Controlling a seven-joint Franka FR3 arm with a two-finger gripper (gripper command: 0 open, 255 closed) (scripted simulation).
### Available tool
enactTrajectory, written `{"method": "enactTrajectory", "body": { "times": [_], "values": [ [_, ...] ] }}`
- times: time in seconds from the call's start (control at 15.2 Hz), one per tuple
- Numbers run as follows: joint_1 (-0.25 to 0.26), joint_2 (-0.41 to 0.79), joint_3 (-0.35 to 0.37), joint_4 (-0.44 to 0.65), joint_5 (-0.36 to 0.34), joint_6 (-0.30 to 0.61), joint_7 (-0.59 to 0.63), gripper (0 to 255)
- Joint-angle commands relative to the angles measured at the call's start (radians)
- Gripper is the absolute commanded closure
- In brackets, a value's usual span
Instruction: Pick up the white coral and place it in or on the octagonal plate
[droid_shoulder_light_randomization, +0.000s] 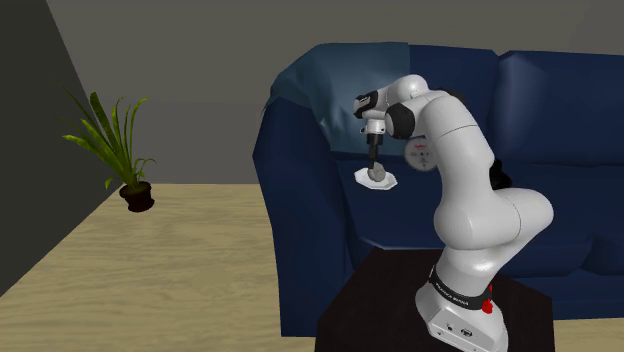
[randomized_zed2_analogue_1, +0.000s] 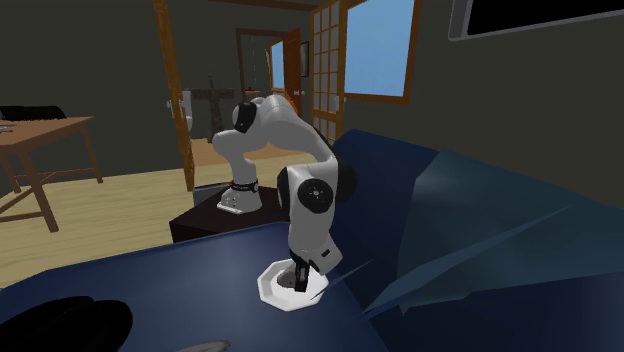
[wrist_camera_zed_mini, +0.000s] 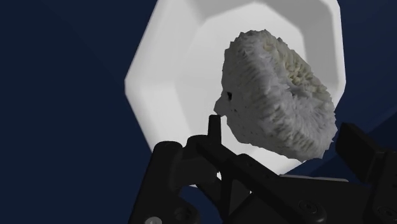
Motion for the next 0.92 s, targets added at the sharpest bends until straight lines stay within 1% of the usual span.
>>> {"method": "enactTrajectory", "body": {
  "times": [0.0,0.73,0.79,0.86],
  "values": [
    [-0.001,0.0,0.0,0.003,-0.001,-0.007,0.001,255],
    [-0.003,-0.059,-0.011,0.05,-0.015,-0.11,0.014,255],
    [-0.003,-0.054,-0.01,0.048,-0.013,-0.102,0.013,255],
    [-0.003,-0.054,-0.01,0.048,-0.013,-0.102,0.013,0]
  ]
}}
